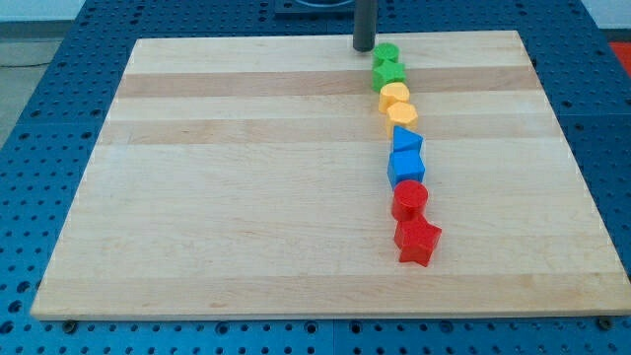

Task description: Point your arm to the right side of the green circle

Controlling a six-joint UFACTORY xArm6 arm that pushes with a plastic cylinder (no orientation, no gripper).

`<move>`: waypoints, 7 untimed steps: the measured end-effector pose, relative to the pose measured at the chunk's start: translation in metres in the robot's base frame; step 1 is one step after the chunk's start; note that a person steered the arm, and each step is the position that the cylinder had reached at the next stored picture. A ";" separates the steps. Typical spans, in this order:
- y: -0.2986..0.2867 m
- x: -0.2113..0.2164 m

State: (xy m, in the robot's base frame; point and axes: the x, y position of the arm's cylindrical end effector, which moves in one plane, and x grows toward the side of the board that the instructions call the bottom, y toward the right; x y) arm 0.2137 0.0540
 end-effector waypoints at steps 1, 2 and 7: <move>0.021 -0.009; 0.059 -0.009; 0.084 0.040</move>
